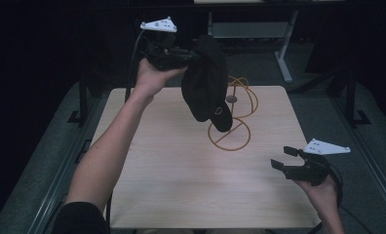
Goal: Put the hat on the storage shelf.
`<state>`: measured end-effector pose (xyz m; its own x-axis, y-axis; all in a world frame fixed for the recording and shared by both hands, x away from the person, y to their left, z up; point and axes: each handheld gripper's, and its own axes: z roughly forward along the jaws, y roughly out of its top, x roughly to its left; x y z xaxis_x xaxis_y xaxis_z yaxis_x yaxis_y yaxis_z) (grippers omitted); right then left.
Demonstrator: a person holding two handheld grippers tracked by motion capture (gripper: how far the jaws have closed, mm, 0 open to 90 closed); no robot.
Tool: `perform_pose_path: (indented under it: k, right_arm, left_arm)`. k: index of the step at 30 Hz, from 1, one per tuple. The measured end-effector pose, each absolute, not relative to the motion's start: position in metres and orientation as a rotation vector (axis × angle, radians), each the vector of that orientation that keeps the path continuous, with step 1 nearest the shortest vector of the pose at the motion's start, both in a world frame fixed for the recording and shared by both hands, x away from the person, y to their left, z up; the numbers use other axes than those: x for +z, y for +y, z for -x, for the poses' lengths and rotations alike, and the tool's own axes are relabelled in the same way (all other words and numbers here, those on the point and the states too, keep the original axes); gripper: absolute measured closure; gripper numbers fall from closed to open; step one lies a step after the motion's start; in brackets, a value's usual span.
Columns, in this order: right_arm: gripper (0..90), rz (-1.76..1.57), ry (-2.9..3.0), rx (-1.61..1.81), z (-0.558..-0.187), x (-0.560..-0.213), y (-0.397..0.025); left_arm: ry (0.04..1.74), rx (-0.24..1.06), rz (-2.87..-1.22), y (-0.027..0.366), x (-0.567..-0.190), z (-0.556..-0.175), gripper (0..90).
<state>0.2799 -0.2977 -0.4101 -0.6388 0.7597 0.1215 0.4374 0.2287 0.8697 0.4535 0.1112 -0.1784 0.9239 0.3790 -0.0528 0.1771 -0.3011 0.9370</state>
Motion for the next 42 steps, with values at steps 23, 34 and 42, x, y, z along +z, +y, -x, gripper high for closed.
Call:
perform_pose_path:
  k: [23, 34, 42]
  right_arm:
    - [24.2, -1.123, 2.153, 1.457, -0.282, -0.409, -0.306]
    - [24.2, -1.149, 2.176, 1.443, -0.284, -0.414, -0.305]
    - [24.1, -1.147, 2.200, 1.422, -0.285, -0.416, -0.301]
  left_arm:
    - [0.458, 0.105, -1.903, 0.030, -0.218, -0.481, 83.6]
    - [0.488, 0.059, -1.990, -0.009, -0.231, -0.493, 69.0]
    - [0.498, 0.099, -2.017, -0.002, -0.229, -0.491, 59.5]
